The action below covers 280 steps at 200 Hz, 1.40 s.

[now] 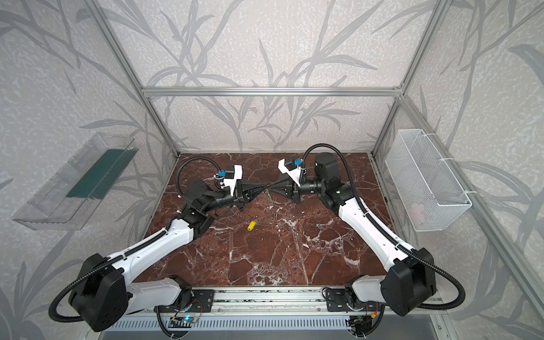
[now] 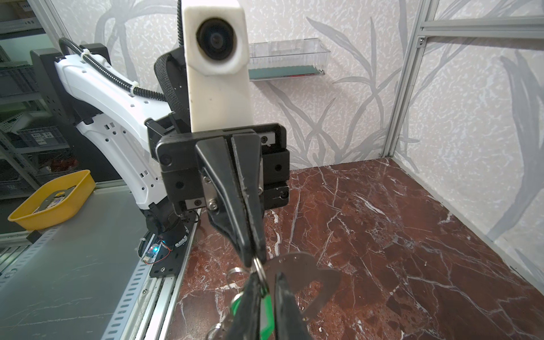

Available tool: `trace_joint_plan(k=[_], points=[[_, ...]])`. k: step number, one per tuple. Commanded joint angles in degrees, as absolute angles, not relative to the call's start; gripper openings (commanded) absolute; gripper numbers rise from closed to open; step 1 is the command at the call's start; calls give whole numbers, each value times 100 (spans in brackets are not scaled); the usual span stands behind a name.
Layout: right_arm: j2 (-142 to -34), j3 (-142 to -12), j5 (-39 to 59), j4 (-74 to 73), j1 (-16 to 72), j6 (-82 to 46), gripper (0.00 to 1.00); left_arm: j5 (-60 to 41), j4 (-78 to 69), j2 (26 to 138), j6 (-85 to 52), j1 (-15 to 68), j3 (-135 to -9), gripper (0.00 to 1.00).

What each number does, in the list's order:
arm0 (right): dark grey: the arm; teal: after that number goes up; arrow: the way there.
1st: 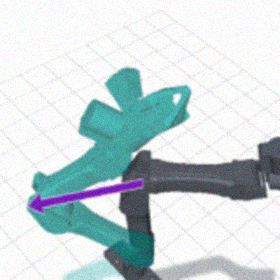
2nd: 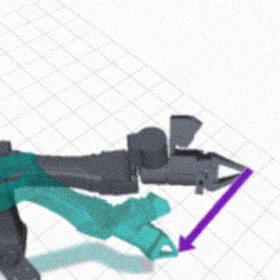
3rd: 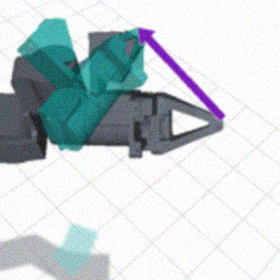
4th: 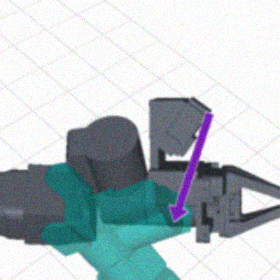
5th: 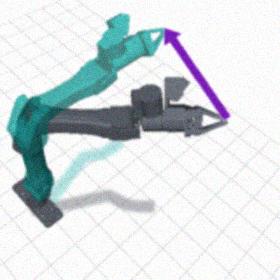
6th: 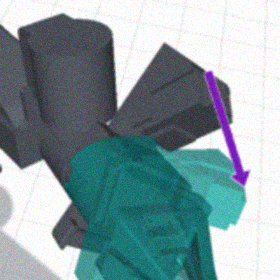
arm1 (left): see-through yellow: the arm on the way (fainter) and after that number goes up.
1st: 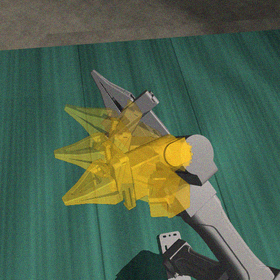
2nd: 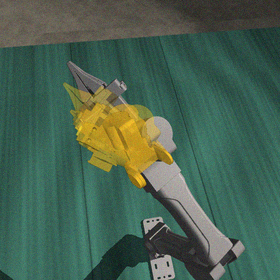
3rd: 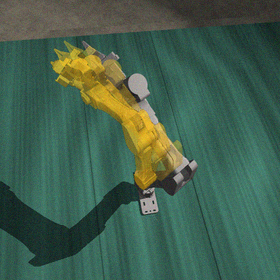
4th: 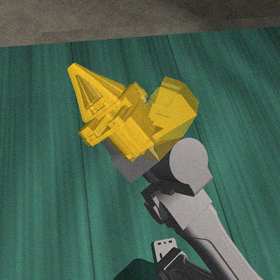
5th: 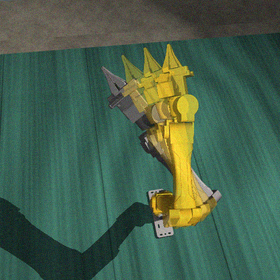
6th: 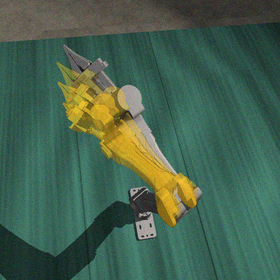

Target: Put the keys on the keyring

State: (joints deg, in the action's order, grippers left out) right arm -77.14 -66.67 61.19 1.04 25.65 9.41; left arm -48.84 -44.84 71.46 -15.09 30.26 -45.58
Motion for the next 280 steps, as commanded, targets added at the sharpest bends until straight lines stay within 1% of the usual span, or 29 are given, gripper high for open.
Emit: trace_joint_plan(k=[1, 47, 85, 115, 126, 150, 168, 182, 202, 211, 221, 241, 261, 280], points=[[-7761, -6656, 6258, -63, 2640, 878, 11, -4992, -4902, 7155, -1603, 3016, -4648, 0], [-7770, -6671, 6287, -98, 2709, 842, 8, -5010, -5016, 7206, -1652, 3019, -4632, 0], [-7844, -6748, 6343, -113, 2776, 802, 0, -5025, -5103, 7250, -1696, 3023, -4618, 0], [-7927, -6809, 6378, -156, 2788, 740, 0, -5027, -5119, 7304, -1712, 3017, -4621, 0], [-7945, -6877, 6261, 83, 2794, 927, 0, -4910, -4812, 7228, -1595, 3010, -4651, 0], [-7972, -7184, 5717, 1118, 2795, 1636, 0, -4110, -3228, 6729, -775, 2980, -4804, 0], [-7993, -7432, 5319, 1808, 2810, 2123, 0, -3380, -2234, 6263, -204, 2975, -4901, 10], [-8082, -7732, 4968, 2483, 2864, 2559, 0, -2923, -1488, 5997, 161, 2974, -5051, 13], [-8293, -8302, 4030, 3496, 3072, 3241, 0, -2373, -471, 5795, 513, 2976, -5342, 18], [-8460, -8628, 3457, 3936, 3183, 3497, 0, -2195, -118, 5758, 615, 2975, -5468, 19], [-8654, -8987, 2998, 4329, 3265, 3679, 0, -2107, 220, 5731, 688, 2981, -5582, 20], [-9102, -9803, 2517, 5097, 3354, 4030, 0, -2225, 523, 5726, 775, 2992, -5693, 20], [-9475, -10469, 2205, 5618, 3459, 4327, 0, -2763, 605, 5834, 970, 3037, -5688, 20], [-9911, -11168, 2183, 6196, 3488, 4519, 0, -2894, 398, 5938, 1096, 3101, -5561, 19]])
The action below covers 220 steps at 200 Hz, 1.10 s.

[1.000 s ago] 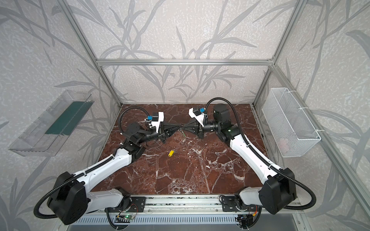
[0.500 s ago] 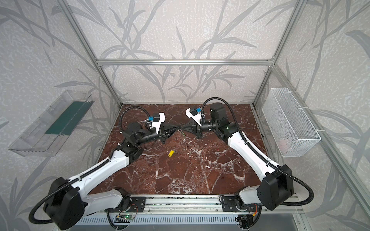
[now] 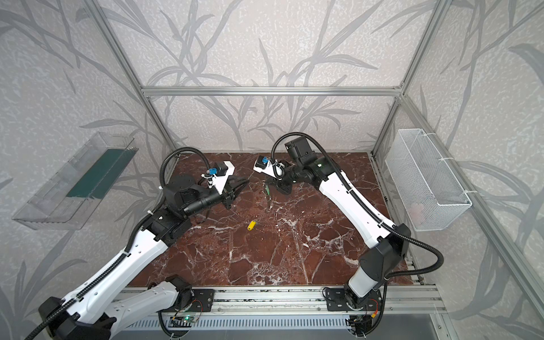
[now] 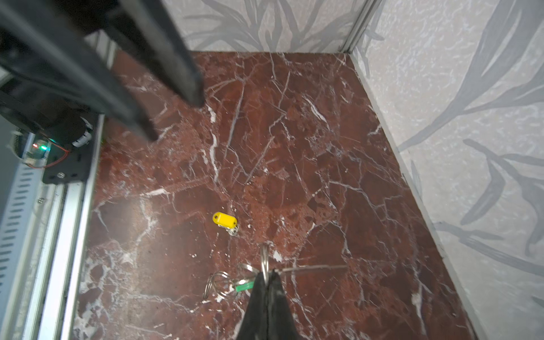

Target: Put the keys on the keyring

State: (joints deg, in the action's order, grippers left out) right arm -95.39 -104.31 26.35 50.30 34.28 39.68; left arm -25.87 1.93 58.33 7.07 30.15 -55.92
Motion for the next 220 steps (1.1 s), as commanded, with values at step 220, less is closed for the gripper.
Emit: trace_joint_plan(k=[220], points=[[-10479, -11930, 2987, 6891, 3586, 5173, 0, -2323, -850, 6857, 1965, 3507, -5141, 11]])
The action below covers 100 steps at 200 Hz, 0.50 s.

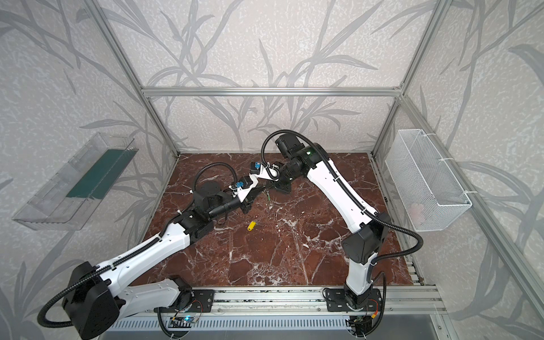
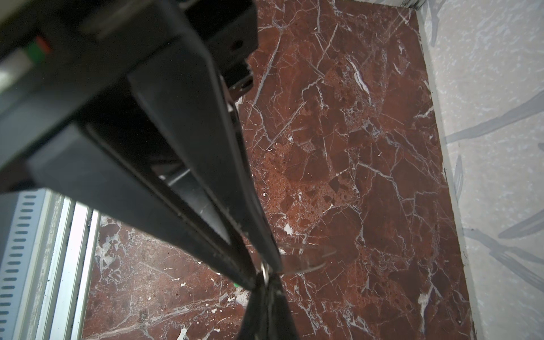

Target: Put the keys on the keyring

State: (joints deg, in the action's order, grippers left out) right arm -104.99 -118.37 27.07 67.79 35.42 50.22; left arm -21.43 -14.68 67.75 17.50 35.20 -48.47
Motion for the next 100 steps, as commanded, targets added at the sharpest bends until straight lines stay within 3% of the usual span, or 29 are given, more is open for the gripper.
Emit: trace_joint_plan(k=[1, 42, 100], points=[[-10478, -11928, 2992, 6891, 3590, 5175, 0, -2321, -838, 6856, 1967, 3507, -5141, 10], [-10366, -11815, 3159, 6869, 3588, 5233, 0, -2342, -392, 6921, 2021, 3481, -5358, 7], [-10230, -11663, 3279, 6785, 3586, 5237, 0, -2602, 78, 6984, 1960, 3366, -5568, 12]])
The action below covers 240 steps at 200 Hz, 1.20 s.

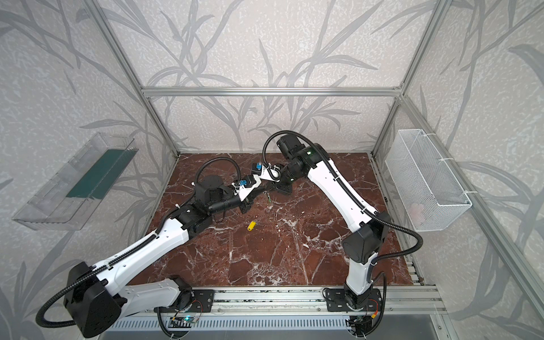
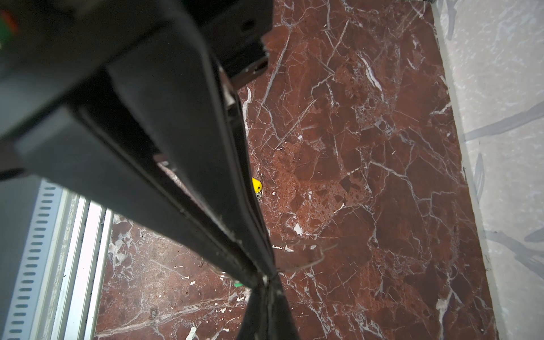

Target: Put the keys on the keyring

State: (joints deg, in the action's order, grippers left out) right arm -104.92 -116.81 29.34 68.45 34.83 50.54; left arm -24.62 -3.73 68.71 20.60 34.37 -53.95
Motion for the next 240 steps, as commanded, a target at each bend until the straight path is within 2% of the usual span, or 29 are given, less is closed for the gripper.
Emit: trace_joint_plan(k=[1, 79, 128, 168, 240], points=[[-10230, -11659, 3279, 6785, 3586, 5229, 0, -2602, 78, 6981, 1960, 3366, -5566, 12], [-10200, -11637, 3453, 6768, 3593, 5232, 0, -2416, 112, 6970, 1898, 3299, -5542, 18], [-10169, -11540, 3533, 6693, 3586, 5179, 0, -2286, -104, 6925, 1829, 3271, -5423, 8], [-10092, -11378, 3499, 6502, 3587, 5071, 0, -2118, -542, 6653, 1647, 3228, -5105, 16], [-10057, -11333, 3581, 6444, 3551, 5028, 0, -2178, -851, 6468, 1458, 3175, -4885, 17]])
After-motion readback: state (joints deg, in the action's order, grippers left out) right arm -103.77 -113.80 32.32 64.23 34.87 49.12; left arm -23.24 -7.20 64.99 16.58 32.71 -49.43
